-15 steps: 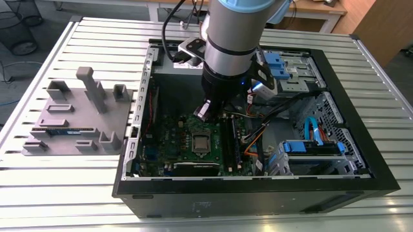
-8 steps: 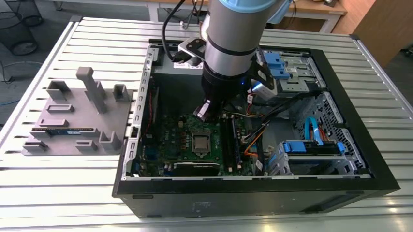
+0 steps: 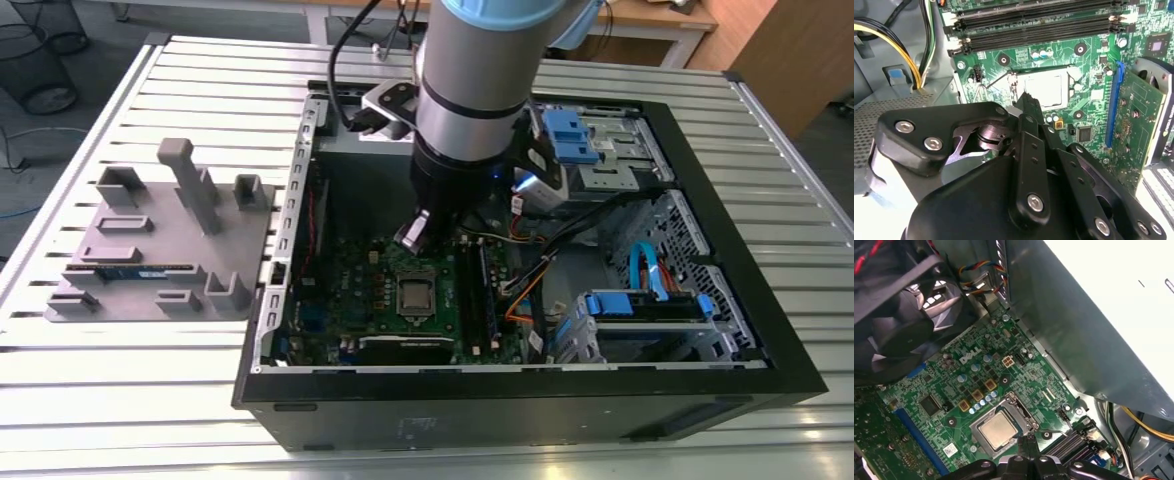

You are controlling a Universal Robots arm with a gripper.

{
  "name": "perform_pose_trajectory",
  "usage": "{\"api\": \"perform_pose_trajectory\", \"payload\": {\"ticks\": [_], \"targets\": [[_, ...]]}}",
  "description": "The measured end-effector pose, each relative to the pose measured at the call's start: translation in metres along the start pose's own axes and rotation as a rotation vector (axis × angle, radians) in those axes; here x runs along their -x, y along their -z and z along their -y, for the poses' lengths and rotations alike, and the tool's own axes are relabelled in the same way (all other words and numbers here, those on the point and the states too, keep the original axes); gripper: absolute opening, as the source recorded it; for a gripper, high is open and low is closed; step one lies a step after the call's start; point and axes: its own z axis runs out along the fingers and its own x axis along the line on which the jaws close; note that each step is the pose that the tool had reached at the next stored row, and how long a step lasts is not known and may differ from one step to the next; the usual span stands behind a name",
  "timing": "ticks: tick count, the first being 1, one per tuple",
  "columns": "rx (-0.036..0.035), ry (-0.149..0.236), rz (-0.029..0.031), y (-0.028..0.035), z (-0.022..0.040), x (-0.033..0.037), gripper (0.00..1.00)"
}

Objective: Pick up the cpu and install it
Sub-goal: 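Close the cpu cover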

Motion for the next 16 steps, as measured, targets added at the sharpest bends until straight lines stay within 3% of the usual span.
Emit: {"api": "perform_pose_trajectory", "payload": {"ticks": [7,16], "targets": [[-0.0003,0.0,-0.0001,-0.0031,-0.0026,-0.0025,0.11],[-0.0026,0.0,0.0022,-0.0036,0.0038,-0.0124,0.11]]}}
